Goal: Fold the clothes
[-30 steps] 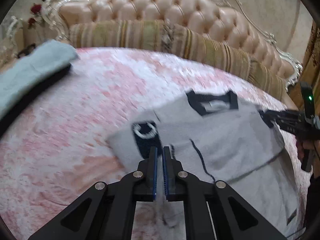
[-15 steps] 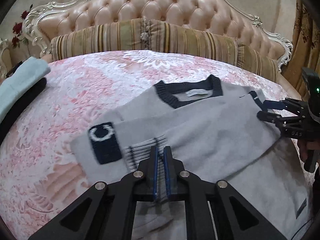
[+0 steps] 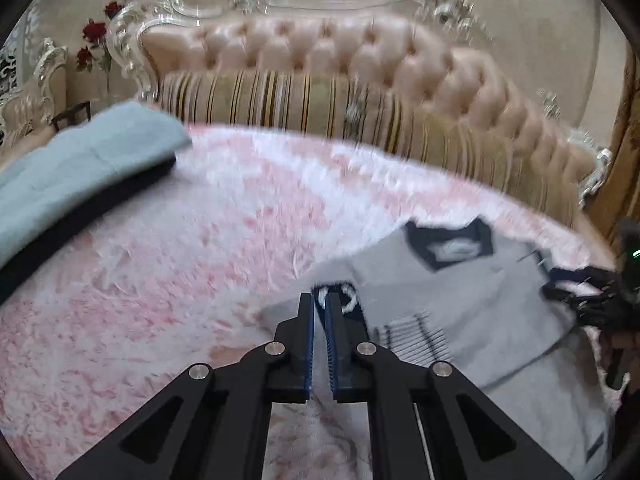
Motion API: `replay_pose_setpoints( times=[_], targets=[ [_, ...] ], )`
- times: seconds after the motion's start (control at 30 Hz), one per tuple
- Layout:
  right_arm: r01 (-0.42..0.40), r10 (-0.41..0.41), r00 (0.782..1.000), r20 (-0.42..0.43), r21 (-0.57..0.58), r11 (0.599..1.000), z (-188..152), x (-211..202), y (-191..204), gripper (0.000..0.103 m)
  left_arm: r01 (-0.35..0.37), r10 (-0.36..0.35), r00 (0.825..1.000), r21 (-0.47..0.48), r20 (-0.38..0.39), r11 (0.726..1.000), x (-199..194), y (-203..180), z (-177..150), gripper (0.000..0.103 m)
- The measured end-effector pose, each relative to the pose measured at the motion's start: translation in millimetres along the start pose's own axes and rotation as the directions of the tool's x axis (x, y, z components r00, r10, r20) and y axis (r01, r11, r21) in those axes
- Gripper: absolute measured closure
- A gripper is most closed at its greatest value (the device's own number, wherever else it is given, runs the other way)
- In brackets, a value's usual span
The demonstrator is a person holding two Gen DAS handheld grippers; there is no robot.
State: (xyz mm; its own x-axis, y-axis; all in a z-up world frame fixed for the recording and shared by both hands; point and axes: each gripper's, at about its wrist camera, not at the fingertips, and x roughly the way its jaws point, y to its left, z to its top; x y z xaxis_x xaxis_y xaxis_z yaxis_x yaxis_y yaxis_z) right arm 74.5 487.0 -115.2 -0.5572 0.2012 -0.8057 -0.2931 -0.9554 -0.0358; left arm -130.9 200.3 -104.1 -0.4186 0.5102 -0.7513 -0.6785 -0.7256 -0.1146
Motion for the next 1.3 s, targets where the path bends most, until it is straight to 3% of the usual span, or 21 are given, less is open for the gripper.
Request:
replay_pose_setpoints(
  times=[0.17,0.3,0.4,0.57,0.7,0.77,0.93,1.03,1.13,1.2,1.3],
  targets=[
    [0.000,0.000,1.000,0.005,0.019,1.000,-1,-1,-3,0.035,-0.040,0.040,0.999,-0.006,-0.021,0.999,9,3,-5,0.093],
    [-0.018,0.017,1.000,0.019,0.061,0.998,0,-11,-6,0.034,0.012,-0.012,1.000,-0.033,-0.013,0.999,-6,5,-3,0.093],
    [-0.041,0.029,0.996,0.085,0.139,0.990,-4,-38,-23,0.034,-0.012,0.012,1.000,0.054,-0.009,0.998,-27,-13,-2,0.093],
    [0.001,-0.018,0.997,0.078,0.215,0.977,-20,-51,-43,0.034,0.049,-0.051,0.999,0.139,0.010,0.989,-43,-57,-13,0.091],
    [0.009,-0.020,0.998,0.058,0.174,0.985,-30,-47,-34,0.034,-0.009,0.021,0.998,0.198,-0.055,0.980,-11,-77,-28,0.091],
    [0.024,-0.029,0.999,0.034,0.149,0.989,-34,-39,-30,0.034,-0.040,0.047,0.999,0.221,-0.027,0.974,-9,-81,-33,0.091],
    [0.058,-0.056,0.998,-0.021,0.143,0.988,-37,-22,-30,0.032,-0.041,0.049,0.998,0.163,-0.049,0.986,-26,-78,-35,0.091],
    [0.102,-0.109,0.993,0.038,0.162,0.982,-41,-53,-31,0.032,-0.020,0.023,1.000,0.119,-0.022,0.993,-50,-69,-48,0.089],
    [0.233,-0.242,0.968,0.064,0.121,0.965,-55,-78,-28,0.028,0.009,-0.009,1.000,0.068,0.004,0.998,-74,-58,-63,0.073],
    [0.246,-0.247,0.968,0.038,0.036,0.969,-63,-75,-20,0.023,0.016,-0.017,1.000,0.030,0.023,0.999,-87,-49,-76,0.057],
    [0.215,-0.215,0.976,0.015,0.013,0.976,-69,-62,-12,0.023,-0.012,0.014,0.999,-0.042,0.035,0.999,-94,-32,-91,0.056]
  ],
)
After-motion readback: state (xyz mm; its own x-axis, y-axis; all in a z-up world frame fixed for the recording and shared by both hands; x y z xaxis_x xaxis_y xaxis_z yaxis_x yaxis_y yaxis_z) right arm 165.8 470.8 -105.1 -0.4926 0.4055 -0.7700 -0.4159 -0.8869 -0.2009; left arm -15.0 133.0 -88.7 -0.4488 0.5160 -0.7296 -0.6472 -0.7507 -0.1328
